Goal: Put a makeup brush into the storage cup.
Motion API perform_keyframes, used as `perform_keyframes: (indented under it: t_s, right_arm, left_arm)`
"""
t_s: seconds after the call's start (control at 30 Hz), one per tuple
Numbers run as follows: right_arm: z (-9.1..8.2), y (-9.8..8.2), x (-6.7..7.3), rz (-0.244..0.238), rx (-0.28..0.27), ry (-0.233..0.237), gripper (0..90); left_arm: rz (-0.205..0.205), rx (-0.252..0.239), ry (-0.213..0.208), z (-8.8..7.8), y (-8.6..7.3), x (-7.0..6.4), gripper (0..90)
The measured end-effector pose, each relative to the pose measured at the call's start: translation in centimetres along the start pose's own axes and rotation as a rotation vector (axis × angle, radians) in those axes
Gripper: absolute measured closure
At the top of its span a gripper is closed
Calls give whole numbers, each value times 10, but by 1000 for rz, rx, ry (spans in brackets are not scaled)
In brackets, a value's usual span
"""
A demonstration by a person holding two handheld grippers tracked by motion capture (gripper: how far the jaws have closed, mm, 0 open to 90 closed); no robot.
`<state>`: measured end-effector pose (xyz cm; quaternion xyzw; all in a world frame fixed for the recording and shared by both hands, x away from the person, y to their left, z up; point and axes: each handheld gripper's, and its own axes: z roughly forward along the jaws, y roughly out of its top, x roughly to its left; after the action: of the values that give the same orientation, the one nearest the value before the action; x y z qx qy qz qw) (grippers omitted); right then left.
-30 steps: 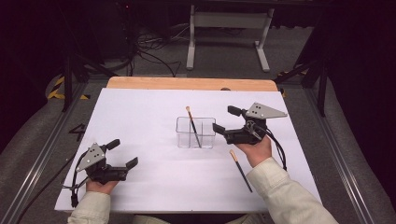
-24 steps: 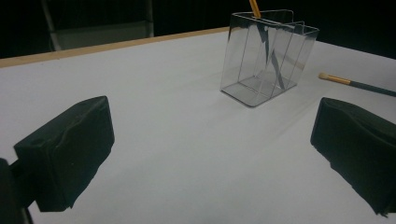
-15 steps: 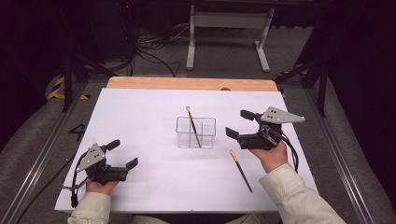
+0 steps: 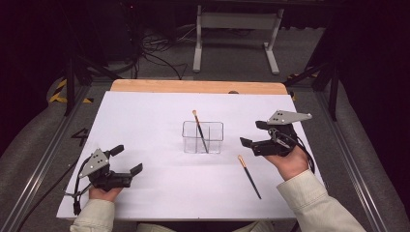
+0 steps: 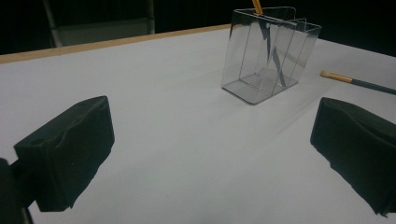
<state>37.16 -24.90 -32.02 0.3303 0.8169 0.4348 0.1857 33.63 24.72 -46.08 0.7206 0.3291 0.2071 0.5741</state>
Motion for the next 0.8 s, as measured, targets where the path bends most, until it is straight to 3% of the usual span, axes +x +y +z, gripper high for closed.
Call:
perform_keyframes:
  t_s: [0.17, 0.2, 0.27, 0.37, 0.43, 0.57, 0.8]
  right_arm:
    - [1, 6, -1, -9, 122, -13, 207]
    - [1, 6, -1, -9, 122, -13, 207]
    - [3, 7, -2, 9, 183, -10, 208]
    - [4, 7, -5, 21, 222, -7, 206]
    - [7, 7, -8, 34, 279, -8, 202]
    - [11, 6, -9, 38, 347, -7, 225]
    - [16, 6, -9, 33, 417, -13, 224]
  left_arm:
    - [-2, 2, -4, 0, 0, 0, 3]
    - [-2, 2, -4, 0, 0, 0, 3]
    - [-2, 3, -5, 0, 0, 0, 3]
    - [-2, 4, -4, -1, 0, 0, 3]
    - [-2, 6, -3, -1, 0, -1, 3]
    - [0, 6, -1, -1, 0, -1, 3]
    - [1, 6, -2, -1, 0, -1, 3]
